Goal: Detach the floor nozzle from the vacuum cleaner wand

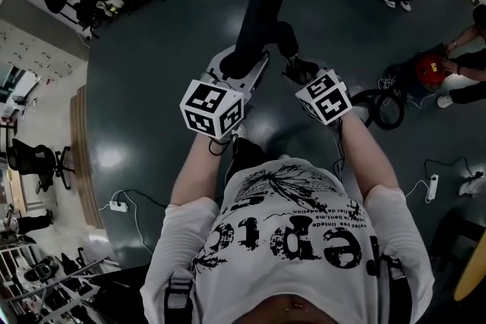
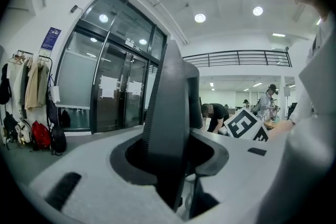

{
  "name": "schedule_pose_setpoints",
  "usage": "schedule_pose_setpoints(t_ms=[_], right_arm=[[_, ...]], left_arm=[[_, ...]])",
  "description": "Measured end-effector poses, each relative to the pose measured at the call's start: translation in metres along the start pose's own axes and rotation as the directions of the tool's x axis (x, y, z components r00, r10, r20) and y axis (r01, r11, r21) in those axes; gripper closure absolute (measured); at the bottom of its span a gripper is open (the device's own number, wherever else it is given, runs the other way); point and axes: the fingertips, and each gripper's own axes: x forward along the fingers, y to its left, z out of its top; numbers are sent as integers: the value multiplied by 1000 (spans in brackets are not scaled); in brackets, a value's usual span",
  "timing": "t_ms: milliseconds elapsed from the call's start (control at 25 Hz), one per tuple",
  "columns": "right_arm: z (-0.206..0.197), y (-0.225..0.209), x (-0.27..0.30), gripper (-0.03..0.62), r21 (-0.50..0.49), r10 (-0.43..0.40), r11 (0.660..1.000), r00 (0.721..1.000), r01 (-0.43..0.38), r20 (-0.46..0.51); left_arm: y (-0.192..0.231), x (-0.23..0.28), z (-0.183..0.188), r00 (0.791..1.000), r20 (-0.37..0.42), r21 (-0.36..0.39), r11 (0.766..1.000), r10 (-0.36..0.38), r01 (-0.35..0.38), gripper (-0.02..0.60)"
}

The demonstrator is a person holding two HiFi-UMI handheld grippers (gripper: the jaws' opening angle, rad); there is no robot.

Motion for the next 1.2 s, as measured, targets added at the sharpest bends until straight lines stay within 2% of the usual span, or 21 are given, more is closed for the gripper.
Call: schedule_pose_setpoints(t_ms=[160, 280, 360, 480, 560, 640, 680, 760, 840, 960, 1080, 1200], right_arm=[[-5, -5, 7, 411, 11, 30, 999, 999, -30, -19], [-11, -3, 14, 411, -16, 46, 999, 998, -47, -35], [-11, -1, 18, 411, -10, 27, 1000, 999, -27, -32], [-8, 0, 26, 411, 53, 6, 999, 1000, -5, -26], [-13, 8, 35, 411, 84, 4, 996, 998, 1, -60], [-25, 26, 44, 411, 40, 29, 999, 994, -25, -109], [-30, 33, 46, 411, -1, 31, 999, 992, -32, -122], [-37, 32, 48, 411, -57, 15, 998, 991, -23, -131], [-38, 16, 48, 411, -79, -9, 997, 990, -2, -137], [-37, -2, 45, 411, -70, -31, 997, 989, 22, -144], [-40, -9, 46, 411, -9, -32, 999, 989, 31, -144], [-49, -12, 50, 411, 0, -21, 1000, 986, 21, -168]], left_arm=[[1, 9, -5, 1000, -22, -34, 999, -2, 1, 425], [2, 10, -15, 996, -86, -45, 999, -31, 27, 426], [6, 7, -19, 995, -102, -28, 1000, 4, -7, 426], [14, 4, -19, 994, -51, -39, 994, 97, -99, 425], [20, -1, -7, 991, 27, -108, 986, 133, -129, 426], [35, -11, 29, 979, 136, -192, 973, 154, -126, 431], [42, -14, 45, 975, 152, -170, 976, 161, -135, 437], [47, -13, 56, 983, 104, -47, 988, 150, -145, 437], [44, -7, 47, 992, 34, 19, 992, 121, -121, 437], [42, -6, 22, 995, -23, -6, 995, 95, -95, 437], [48, -7, 6, 995, -30, -54, 994, 96, -97, 437], [55, -4, -5, 993, -38, -73, 991, 113, -115, 437]])
